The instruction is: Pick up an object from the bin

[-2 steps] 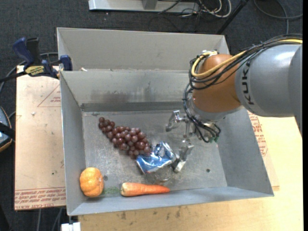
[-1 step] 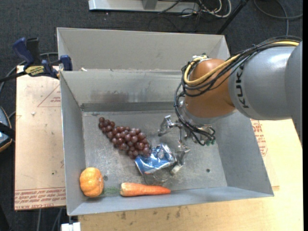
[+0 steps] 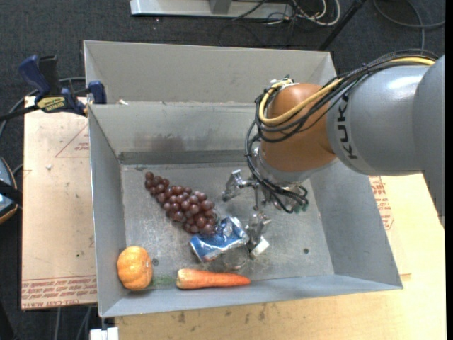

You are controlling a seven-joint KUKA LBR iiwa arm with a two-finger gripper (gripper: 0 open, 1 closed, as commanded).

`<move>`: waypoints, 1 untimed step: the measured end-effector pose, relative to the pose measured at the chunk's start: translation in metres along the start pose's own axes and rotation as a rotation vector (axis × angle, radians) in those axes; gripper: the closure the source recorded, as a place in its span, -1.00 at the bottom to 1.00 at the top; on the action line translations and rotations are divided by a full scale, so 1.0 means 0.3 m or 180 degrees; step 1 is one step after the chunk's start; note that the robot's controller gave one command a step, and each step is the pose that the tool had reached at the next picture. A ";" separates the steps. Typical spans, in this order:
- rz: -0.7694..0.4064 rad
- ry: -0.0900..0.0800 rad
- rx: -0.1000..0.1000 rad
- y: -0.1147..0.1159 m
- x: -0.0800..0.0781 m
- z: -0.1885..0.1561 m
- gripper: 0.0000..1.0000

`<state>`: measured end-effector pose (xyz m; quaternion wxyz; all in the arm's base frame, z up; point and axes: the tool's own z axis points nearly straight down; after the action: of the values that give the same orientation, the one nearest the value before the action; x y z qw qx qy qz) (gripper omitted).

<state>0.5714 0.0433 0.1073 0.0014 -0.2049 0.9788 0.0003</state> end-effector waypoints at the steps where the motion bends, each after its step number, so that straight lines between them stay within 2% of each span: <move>1: -0.0338 0.0028 0.0006 0.025 -0.007 0.077 -1.00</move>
Offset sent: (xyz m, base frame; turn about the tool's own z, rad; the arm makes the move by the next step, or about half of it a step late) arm -0.0071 0.0465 -0.0373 -0.1327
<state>0.5702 0.0512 0.0840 -0.0027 -0.2565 0.9665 -0.0015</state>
